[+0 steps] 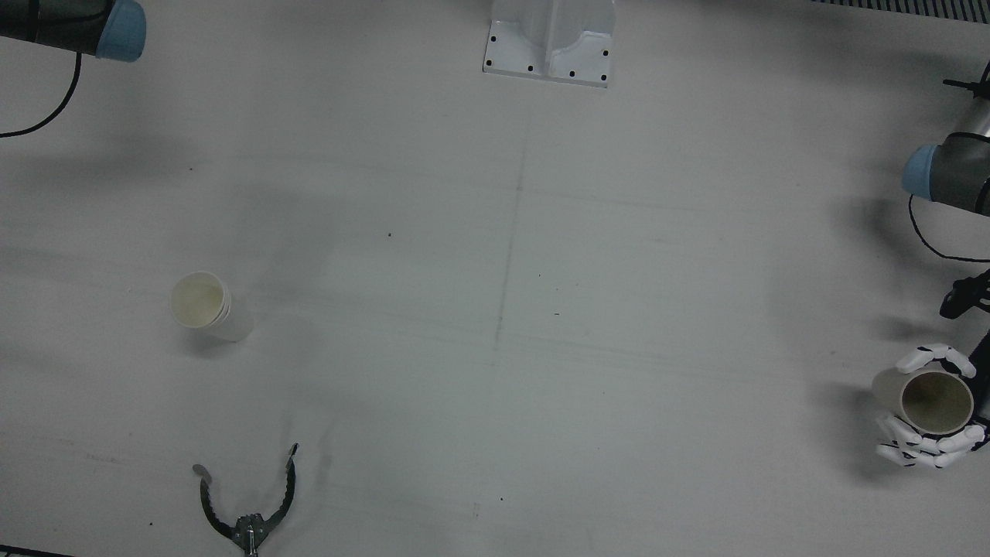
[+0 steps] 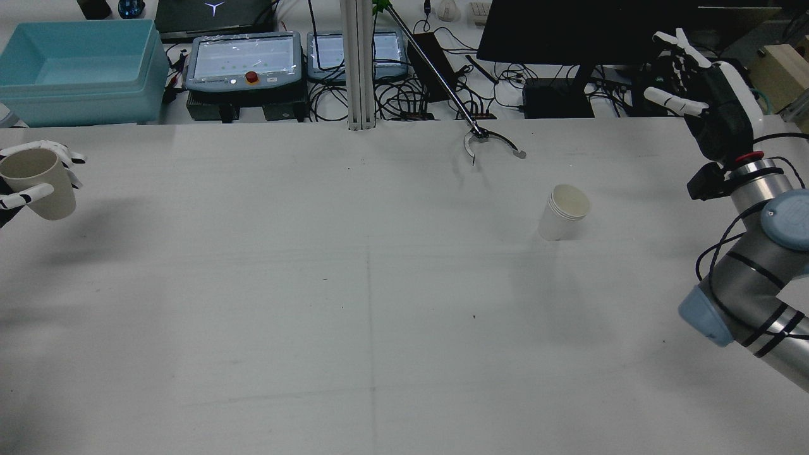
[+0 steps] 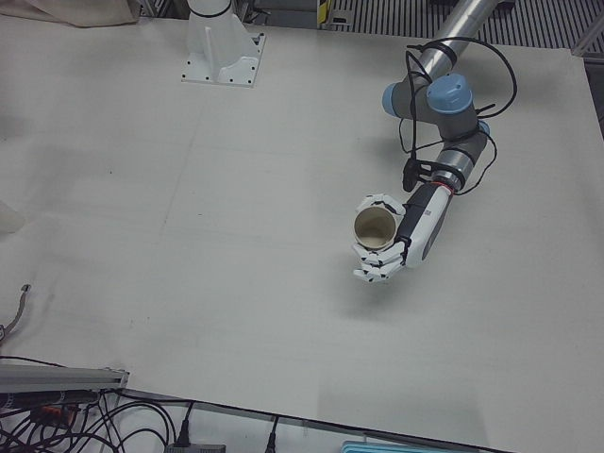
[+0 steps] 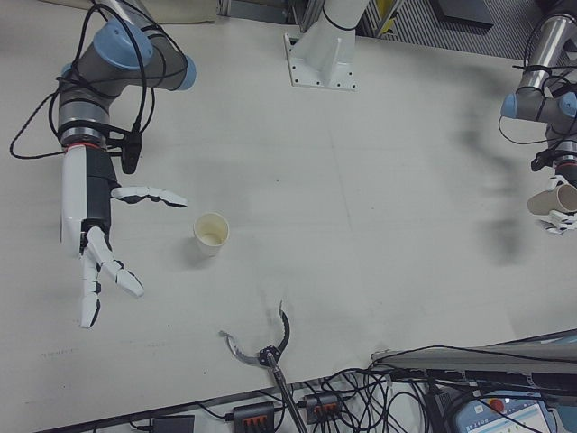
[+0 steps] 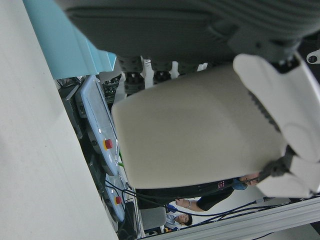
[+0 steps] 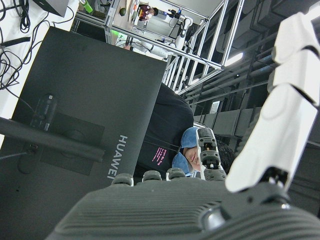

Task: Pour water
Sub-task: 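Lift the paper cup with the left hand, then reach the right hand to the farther paper cup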

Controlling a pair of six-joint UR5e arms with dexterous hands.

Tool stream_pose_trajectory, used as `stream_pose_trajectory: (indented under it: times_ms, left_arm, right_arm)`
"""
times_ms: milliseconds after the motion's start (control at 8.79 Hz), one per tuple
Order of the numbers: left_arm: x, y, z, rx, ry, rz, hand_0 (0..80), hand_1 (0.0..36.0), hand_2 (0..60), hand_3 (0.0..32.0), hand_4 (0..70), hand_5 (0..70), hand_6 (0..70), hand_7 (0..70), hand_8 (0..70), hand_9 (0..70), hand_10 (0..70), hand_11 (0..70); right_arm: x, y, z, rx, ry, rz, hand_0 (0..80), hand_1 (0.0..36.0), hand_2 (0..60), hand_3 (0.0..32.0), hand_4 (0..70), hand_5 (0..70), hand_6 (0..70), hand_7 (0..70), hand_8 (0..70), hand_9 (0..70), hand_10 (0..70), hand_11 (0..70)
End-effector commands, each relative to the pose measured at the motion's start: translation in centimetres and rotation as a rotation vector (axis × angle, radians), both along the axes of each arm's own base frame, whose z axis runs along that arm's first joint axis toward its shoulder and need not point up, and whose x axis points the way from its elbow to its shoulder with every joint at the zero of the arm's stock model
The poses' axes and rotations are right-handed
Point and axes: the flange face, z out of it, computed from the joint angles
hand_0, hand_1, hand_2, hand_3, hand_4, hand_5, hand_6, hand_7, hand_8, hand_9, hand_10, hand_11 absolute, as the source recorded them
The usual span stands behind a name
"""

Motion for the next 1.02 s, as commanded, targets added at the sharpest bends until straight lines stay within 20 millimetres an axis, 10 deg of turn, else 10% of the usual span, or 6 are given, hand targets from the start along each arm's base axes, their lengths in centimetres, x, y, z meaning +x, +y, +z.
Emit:
stream_pose_trajectory:
  times_ms: [0, 455, 910]
  left_arm:
    - [-0.8, 1.0, 0.7, -0.020, -0.013, -0.007, 34.7, 22.3, 60.0, 0.0, 40.6, 45.1, 20.9, 58.3, 19.9, 34.8, 28.9, 42.0]
    - [-1.0, 0.9, 0.6, -0.017, -0.009, -0.008, 36.2, 22.1, 60.0, 0.0, 41.7, 45.6, 21.7, 58.7, 20.2, 35.1, 28.4, 41.3]
    - [-1.1, 0.8, 0.5, -0.016, -0.007, -0.011, 33.9, 20.6, 60.0, 0.0, 41.4, 44.8, 21.6, 57.9, 20.3, 35.2, 29.0, 42.0]
  right_arm:
    - [-11.0, 4.8, 1.5, -0.038, -0.068, 0.058, 46.1, 16.3, 16.8, 5.6, 0.0, 8.9, 0.0, 0.0, 0.0, 0.0, 0.0, 0.0]
    - [-14.1, 8.9, 8.7, -0.139, 0.043, -0.013, 46.8, 18.1, 17.0, 7.2, 0.0, 7.5, 0.0, 0.0, 0.0, 0.0, 0.0, 0.0]
    - [-19.2, 9.5, 8.5, -0.141, 0.066, -0.077, 46.0, 16.5, 16.8, 6.6, 0.0, 8.7, 0.0, 0.0, 0.0, 0.0, 0.0, 0.0]
